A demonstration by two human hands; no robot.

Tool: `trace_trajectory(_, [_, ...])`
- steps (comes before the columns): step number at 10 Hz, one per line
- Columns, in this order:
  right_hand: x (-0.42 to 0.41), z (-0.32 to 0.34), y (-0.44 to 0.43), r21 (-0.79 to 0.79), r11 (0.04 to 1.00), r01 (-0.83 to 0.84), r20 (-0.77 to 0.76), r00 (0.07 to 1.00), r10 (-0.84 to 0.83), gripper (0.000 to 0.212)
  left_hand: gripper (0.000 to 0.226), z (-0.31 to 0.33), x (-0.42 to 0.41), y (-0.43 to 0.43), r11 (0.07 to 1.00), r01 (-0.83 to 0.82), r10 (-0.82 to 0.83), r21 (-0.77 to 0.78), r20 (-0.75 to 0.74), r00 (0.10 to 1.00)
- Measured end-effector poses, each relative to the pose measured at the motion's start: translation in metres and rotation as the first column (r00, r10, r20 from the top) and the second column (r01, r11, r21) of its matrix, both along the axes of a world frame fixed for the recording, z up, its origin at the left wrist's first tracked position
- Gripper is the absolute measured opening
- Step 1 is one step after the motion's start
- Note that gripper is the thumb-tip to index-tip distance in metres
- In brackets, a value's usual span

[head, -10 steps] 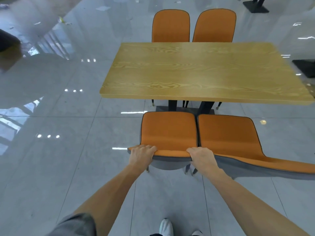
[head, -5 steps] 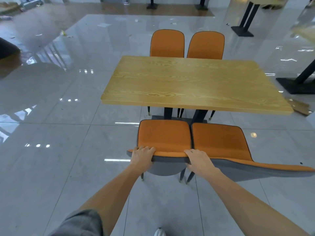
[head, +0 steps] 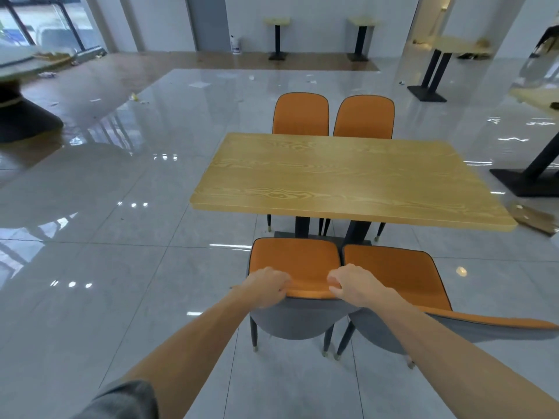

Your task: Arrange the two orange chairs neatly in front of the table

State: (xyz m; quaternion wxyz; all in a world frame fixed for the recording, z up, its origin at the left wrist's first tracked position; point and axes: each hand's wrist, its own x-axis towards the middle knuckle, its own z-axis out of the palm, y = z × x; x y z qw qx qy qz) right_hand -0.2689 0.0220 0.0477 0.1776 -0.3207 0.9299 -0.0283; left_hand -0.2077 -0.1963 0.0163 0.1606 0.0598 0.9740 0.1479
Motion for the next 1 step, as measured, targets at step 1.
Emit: trace_trajectory(1, [-0.0189,0.0269,-0.0160,-0.025,0.999,-0.046,-0.087,0.995,0.044,0.029,0.030,0.0218,-0.0176,-0.0012,0.998,-0.053,0.050,-0.031,-0.072,0.996])
